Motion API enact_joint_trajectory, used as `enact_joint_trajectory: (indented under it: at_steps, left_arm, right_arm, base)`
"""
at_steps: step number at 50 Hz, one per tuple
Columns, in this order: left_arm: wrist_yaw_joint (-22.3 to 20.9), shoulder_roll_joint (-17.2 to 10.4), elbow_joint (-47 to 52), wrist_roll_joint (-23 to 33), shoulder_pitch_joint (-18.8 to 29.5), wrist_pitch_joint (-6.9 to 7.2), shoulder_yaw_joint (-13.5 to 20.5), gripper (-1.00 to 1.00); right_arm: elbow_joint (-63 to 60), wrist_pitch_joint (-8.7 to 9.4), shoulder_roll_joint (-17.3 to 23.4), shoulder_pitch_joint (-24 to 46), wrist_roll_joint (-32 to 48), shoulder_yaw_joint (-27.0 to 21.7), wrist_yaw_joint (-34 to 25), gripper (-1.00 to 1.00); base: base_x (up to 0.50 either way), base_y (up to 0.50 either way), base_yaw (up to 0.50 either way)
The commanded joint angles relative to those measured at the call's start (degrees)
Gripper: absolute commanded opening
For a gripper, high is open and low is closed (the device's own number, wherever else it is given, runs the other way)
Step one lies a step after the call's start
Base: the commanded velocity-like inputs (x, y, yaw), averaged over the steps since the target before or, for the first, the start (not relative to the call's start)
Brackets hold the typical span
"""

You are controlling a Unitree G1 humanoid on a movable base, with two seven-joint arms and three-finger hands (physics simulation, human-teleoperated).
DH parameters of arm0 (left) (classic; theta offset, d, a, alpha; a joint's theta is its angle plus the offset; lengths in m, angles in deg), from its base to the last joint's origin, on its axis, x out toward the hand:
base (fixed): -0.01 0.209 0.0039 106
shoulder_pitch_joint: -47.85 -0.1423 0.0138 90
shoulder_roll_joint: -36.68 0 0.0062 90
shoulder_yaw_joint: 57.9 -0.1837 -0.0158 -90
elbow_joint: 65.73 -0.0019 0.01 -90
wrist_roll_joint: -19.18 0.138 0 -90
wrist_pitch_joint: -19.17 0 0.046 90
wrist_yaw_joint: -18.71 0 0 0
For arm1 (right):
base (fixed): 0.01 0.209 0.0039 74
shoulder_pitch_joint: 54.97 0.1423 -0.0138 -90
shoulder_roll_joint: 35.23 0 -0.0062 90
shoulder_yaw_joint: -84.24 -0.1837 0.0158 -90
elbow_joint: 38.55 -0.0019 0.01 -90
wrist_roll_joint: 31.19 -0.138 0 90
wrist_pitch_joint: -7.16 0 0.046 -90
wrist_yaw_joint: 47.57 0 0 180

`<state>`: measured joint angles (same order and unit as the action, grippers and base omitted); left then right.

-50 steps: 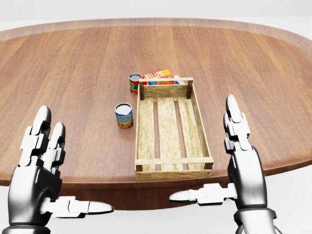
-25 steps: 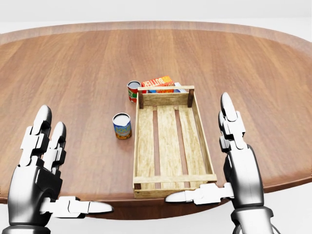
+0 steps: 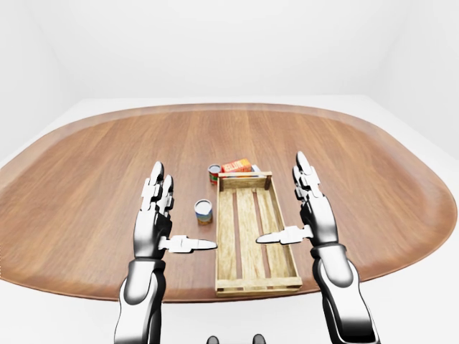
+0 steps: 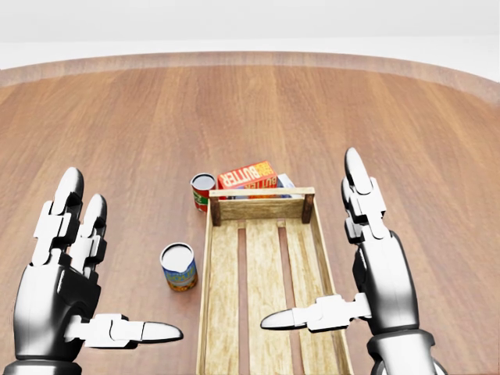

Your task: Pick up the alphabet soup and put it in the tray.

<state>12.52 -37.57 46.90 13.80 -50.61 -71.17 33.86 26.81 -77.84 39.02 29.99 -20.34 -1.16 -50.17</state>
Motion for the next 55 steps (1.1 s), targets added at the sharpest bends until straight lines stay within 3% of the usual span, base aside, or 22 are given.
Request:
enact_joint_trajectory:
  at_steps: [1, 10, 25, 36, 51, 55]
  left_arm:
    - [0.0, 0.0, -0.1, 0.0, 0.1, -0.04, 0.0, 1.0]
    - [-0.1, 0.0, -0.1, -0.1, 0.0, -0.13, 0.0, 1.0]
    - [-0.1, 0.0, -0.4, 0.1, -0.1, -0.37, -0.3, 1.0]
    - [0.0, 0.0, -0.5, 0.2, -0.1, -0.47, -0.3, 1.0]
    - [0.3, 0.1, -0.8, 0.0, -0.1, -0.63, -0.1, 1.0]
    - [0.1, 0.0, -0.6, -0.3, -0.1, -0.01, -0.2, 1.0]
  right_arm:
    - [0.0, 0.0, 0.0, 0.0, 0.0, 0.1, -0.2, 0.98]
    - [0.1, 0.0, -0.5, 0.7, 1.8, -0.7, 2.9, 0.98]
    - [0.3, 0.0, -0.1, 0.1, 2.4, 0.5, 1.9, 0.98]
    - [0.8, 0.0, -0.2, 0.0, 1.6, 0.0, 1.0, 0.98]
    - [1.1, 0.0, -0.2, -0.2, 1.4, 0.2, 1.8, 0.98]
    - [1.1, 0.0, -0.2, -0.3, 1.5, 0.2, 1.9, 0.98]
  base:
    - [0.5, -0.05, 0.0]
    - [0.47, -0.05, 0.0]
    - [0.0, 0.0, 0.0]
    - [0.43, 0.12, 0.0]
    - [0.0, 0.0, 0.0]
    - [0.0, 0.0, 0.0]
